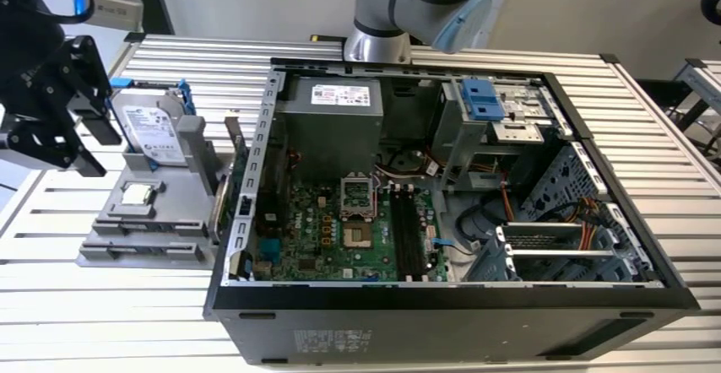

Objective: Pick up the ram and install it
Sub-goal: 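Pick up the ram and move it above insertion slot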

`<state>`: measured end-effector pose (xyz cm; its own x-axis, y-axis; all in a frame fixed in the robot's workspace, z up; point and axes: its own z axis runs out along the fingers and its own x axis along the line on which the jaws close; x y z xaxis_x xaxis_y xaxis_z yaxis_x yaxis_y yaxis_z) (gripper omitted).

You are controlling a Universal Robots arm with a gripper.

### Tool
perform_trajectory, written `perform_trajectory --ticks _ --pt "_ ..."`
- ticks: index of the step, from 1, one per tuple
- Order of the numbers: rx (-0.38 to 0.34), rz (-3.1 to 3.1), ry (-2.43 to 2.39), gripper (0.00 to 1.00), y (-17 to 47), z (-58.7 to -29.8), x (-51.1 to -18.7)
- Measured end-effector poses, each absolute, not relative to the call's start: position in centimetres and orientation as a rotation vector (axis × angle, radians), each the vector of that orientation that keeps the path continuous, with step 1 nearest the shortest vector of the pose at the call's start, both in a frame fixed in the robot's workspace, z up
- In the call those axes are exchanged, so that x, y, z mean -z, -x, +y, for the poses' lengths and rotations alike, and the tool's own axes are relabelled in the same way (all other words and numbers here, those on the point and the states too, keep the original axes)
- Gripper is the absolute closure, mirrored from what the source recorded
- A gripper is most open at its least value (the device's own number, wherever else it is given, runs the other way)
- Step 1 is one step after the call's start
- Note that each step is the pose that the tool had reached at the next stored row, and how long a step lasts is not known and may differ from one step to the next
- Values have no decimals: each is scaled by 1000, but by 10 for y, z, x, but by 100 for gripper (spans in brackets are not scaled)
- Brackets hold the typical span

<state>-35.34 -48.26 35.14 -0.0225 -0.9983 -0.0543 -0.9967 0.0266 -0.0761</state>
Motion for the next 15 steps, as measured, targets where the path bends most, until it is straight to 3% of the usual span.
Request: perform_trajectory --ticks 15 --pt "-79 2178 2163 0 356 -483 -347"
